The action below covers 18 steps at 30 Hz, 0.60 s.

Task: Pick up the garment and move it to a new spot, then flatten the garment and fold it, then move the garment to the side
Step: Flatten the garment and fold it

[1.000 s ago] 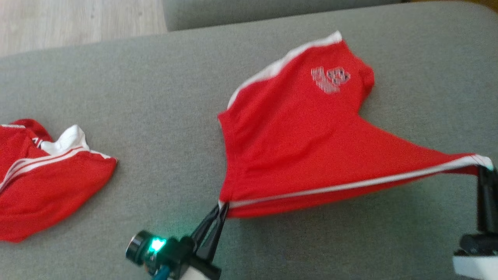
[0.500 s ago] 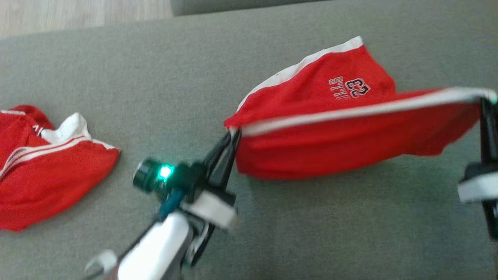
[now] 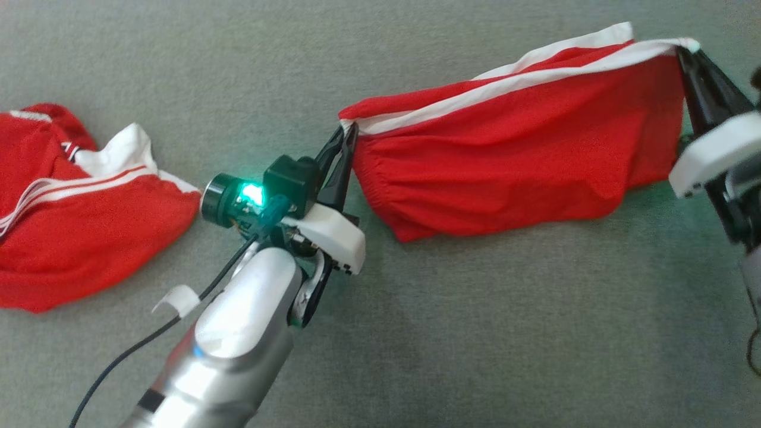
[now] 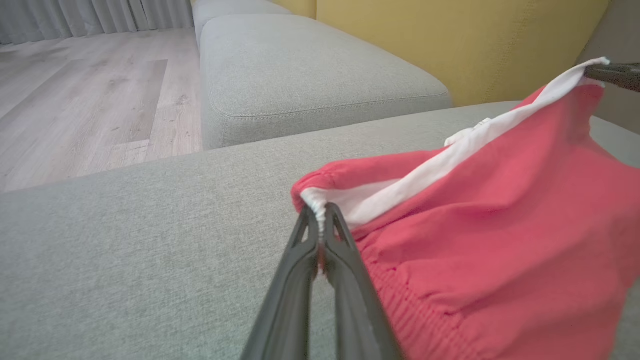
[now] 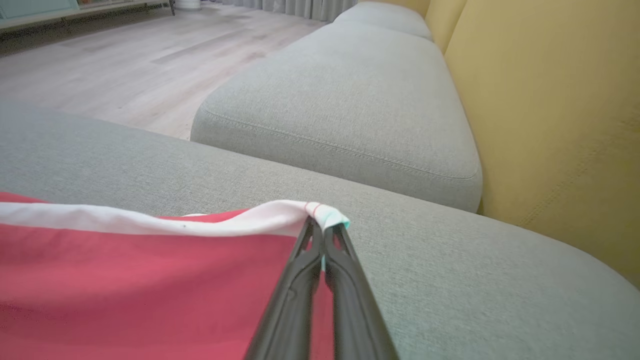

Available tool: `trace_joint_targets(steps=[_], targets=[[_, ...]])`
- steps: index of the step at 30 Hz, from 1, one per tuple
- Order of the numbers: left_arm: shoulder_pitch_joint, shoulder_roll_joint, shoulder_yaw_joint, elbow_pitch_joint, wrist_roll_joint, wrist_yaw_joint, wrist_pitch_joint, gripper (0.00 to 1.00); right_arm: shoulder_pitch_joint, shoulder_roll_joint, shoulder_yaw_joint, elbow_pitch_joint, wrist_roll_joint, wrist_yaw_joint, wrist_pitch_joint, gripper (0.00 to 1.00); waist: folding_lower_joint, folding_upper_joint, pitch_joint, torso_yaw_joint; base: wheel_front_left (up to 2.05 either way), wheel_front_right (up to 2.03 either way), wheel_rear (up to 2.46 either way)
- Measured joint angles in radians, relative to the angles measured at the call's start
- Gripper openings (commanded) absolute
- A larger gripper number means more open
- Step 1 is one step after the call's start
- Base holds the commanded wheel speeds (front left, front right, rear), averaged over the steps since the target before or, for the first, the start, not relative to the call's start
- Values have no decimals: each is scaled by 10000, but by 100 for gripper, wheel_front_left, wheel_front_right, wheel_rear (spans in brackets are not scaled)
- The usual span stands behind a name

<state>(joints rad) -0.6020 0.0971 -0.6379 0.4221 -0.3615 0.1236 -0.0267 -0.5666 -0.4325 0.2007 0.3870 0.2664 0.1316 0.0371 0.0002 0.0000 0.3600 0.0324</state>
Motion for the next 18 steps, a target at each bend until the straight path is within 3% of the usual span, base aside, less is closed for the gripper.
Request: trace_joint_targets(steps=[3, 4, 5, 6, 7, 8, 13, 18], targets=[[-221, -192, -21, 332, -134, -8, -27, 0, -776, -174, 646, 865, 178, 0, -4, 0, 0, 0, 172, 188, 0, 0, 0], [-293, -245, -38, 458, -182, -19, -98, 27, -1034, -201, 800, 1164, 244, 0, -15, 0, -1, 0, 219, 251, 0, 0, 0], [-366, -290, -59, 585, -219, -121, -188, 74, -1282, -221, 934, 1461, 272, 0, -21, 0, -1, 0, 263, 316, 0, 0, 0], [-430, -326, -73, 690, -314, -226, -297, 100, -1504, -226, 1068, 1741, 274, 0, -73, 25, 0, 0, 301, 372, 0, 0, 0], [-506, -378, -94, 834, -395, -282, -389, 100, -1694, -221, 1170, 2000, 297, 0, -171, 88, 0, 0, 330, 424, 0, 0, 0], [-570, -410, -127, 940, -418, -284, -543, 100, -1861, -207, 1229, 2253, 341, 0, -274, 100, 0, 0, 353, 467, 0, 0, 0], [-673, -458, -157, 1310, -362, 19, -1701, 100, -2005, -113, 1438, 3237, 802, 0, -945, 100, -3, 0, 158, 564, 0, 0, 0], [-9, -224, -46, 566, 537, 1049, -2259, 100, -1393, 59, 1586, 3760, 1668, 0, -986, 100, -3, 0, -189, 500, 0, 0, 0]])
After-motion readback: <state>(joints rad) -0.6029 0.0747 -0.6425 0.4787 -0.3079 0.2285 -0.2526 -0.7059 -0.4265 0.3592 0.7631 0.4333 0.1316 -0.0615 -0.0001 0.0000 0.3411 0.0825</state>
